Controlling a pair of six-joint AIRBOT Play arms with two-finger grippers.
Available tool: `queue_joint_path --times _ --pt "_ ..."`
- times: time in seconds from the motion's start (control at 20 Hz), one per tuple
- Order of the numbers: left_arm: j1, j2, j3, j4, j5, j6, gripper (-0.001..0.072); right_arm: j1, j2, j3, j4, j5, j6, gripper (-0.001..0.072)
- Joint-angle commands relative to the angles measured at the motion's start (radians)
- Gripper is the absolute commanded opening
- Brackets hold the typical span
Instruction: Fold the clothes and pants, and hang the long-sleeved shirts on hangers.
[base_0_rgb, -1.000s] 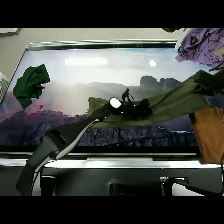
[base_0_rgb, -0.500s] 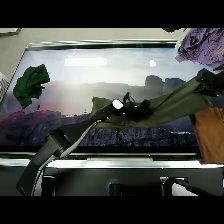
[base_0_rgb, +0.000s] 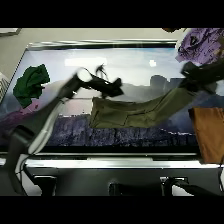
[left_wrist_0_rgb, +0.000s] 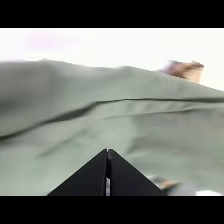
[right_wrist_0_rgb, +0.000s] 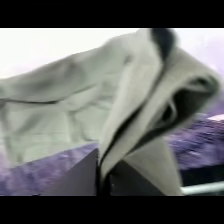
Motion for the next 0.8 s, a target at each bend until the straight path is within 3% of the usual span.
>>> queue_joint_path --times 0.0,0.35,0.75 --pt "0.137 0.158 0.001 0.312 -0.241 0.005 0.0017 0.198 -0.021 0.001 -0.017 -0.139 0.160 0.0025" --pt "0.334 0.346 0.001 0.385 -0.363 0.108 0.0017 0.529 -0.214 0.001 -0.039 -0.300 0.282 0.0025" --pt "0.389 0.368 0.000 0.385 -0.414 0.130 0.0018 0.656 -0.399 0.001 -0.014 -0.503 0.323 0.0025"
